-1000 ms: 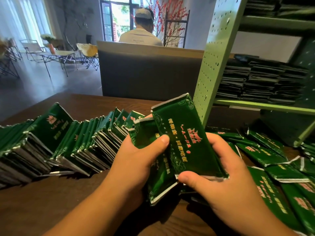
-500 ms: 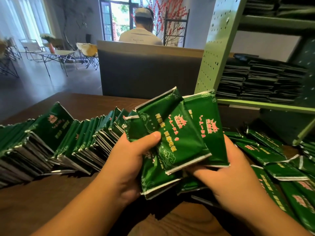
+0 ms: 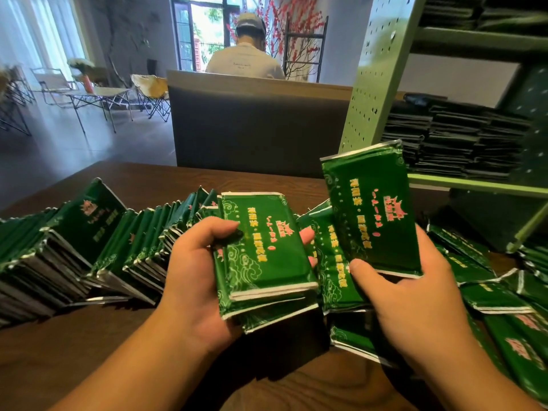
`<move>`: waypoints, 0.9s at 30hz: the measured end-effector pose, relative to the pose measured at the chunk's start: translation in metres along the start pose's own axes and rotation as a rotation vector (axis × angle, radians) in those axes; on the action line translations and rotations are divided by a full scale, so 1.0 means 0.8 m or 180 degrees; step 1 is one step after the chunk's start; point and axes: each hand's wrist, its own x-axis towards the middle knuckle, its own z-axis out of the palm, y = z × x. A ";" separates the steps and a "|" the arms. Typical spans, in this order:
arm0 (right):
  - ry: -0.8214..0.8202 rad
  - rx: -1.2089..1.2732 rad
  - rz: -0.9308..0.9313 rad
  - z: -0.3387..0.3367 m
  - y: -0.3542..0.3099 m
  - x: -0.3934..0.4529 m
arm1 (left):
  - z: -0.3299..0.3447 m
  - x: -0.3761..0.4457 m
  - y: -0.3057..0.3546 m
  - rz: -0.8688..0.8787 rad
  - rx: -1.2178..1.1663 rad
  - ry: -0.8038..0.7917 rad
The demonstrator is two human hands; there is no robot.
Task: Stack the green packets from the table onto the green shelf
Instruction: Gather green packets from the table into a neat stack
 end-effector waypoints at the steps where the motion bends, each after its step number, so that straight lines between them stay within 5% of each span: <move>1: -0.0023 -0.0032 -0.0046 0.000 -0.003 -0.002 | -0.001 0.000 0.001 -0.0012 0.0045 0.0027; 7: -0.0147 -0.0613 -0.0633 0.006 -0.003 -0.007 | -0.013 0.001 -0.010 0.0388 0.1198 0.0281; 14: -0.0280 -0.1075 -0.1405 0.012 -0.002 -0.013 | -0.007 -0.013 -0.038 0.1552 0.2504 -0.0294; 27: -0.0634 -0.1348 -0.1582 0.022 0.007 -0.020 | -0.010 -0.011 -0.042 0.1521 0.2129 0.0226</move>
